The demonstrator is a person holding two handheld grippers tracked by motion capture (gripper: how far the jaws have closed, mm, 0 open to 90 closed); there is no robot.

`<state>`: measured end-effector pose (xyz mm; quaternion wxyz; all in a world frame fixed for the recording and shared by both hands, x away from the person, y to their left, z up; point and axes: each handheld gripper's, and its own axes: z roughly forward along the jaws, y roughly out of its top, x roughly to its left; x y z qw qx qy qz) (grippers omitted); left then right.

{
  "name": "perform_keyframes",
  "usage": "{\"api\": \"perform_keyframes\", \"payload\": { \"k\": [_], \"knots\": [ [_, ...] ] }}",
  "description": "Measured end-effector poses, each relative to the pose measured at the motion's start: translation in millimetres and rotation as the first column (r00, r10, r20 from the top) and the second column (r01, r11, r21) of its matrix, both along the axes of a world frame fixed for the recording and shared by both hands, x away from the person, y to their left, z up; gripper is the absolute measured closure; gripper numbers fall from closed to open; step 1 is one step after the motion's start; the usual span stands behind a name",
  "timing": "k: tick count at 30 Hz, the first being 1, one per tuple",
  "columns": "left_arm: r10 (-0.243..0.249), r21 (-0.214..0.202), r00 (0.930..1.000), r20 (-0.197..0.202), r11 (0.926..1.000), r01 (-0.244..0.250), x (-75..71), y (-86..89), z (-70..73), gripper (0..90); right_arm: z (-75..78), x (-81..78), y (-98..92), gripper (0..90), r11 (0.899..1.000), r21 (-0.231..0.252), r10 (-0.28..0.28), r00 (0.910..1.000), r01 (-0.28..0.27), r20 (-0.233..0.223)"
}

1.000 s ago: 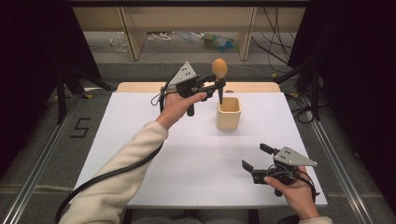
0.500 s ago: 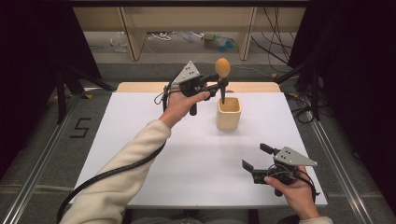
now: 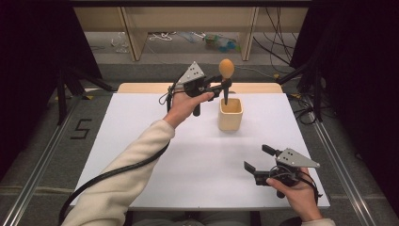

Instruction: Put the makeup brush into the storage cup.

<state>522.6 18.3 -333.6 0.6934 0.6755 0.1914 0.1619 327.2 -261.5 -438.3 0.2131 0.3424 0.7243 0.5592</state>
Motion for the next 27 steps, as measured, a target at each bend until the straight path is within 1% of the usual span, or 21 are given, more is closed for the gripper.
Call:
{"api": "perform_keyframes", "payload": {
  "k": [5,13,14,18,19,20,21,25,26,27],
  "knots": [
    [0.001,0.0,1.0,-0.008,1.0,-0.001,3.2,-2.2,-1.9,62.3,0.0,0.0,-0.1,8.7,1.0,-0.001,0.0,1.0,0.0,0.0],
    [0.009,-0.003,0.9999,-0.01,1.0,-0.009,6.1,-6.3,-5.8,62.3,-0.1,0.2,-0.2,8.7,1.0,0.0,-0.001,1.0,0.001,-0.001],
    [0.008,-0.002,0.9999,-0.01,1.0,-0.008,6.3,-6.6,-6.0,62.2,0.2,0.0,-0.7,8.7,1.0,-0.009,-0.006,1.0,0.006,0.0],
    [0.006,-0.007,0.9999,-0.014,1.0,-0.006,7.0,-9.4,-6.9,62.2,0.0,0.1,-0.7,8.8,1.0,-0.006,-0.004,1.0,0.004,-0.001],
    [0.006,-0.007,0.9999,-0.013,1.0,-0.006,7.1,-10.1,-7.0,62.2,0.2,0.0,-1.0,8.9,1.0,-0.013,-0.009,1.0,0.009,0.0],
    [0.006,-0.005,0.9999,-0.013,1.0,-0.006,7.2,-10.8,-7.0,62.2,0.0,0.1,-0.7,8.8,1.0,-0.004,-0.004,1.0,0.004,-0.002],
    [0.003,-0.004,0.9999,-0.01,1.0,-0.003,7.4,-11.6,-7.1,62.2,0.1,0.1,-1.0,8.9,1.0,-0.01,-0.007,1.0,0.007,-0.001],
    [0.002,-0.008,0.9998,-0.018,1.0,-0.002,8.1,-14.5,-8.7,62.2,0.1,0.0,-1.1,8.9,1.0,-0.012,-0.01,1.0,0.01,-0.001],
    [0.004,-0.001,0.9999,-0.016,1.0,-0.004,8.5,-14.3,-9.0,62.2,0.1,0.0,-1.1,8.9,1.0,-0.012,-0.01,0.9999,0.01,-0.002],
    [0.004,-0.002,0.9998,-0.019,1.0,-0.004,8.6,-14.8,-9.4,62.2,0.1,0.0,-1.1,8.9,1.0,-0.012,-0.01,1.0,0.01,-0.001]
  ]
}}
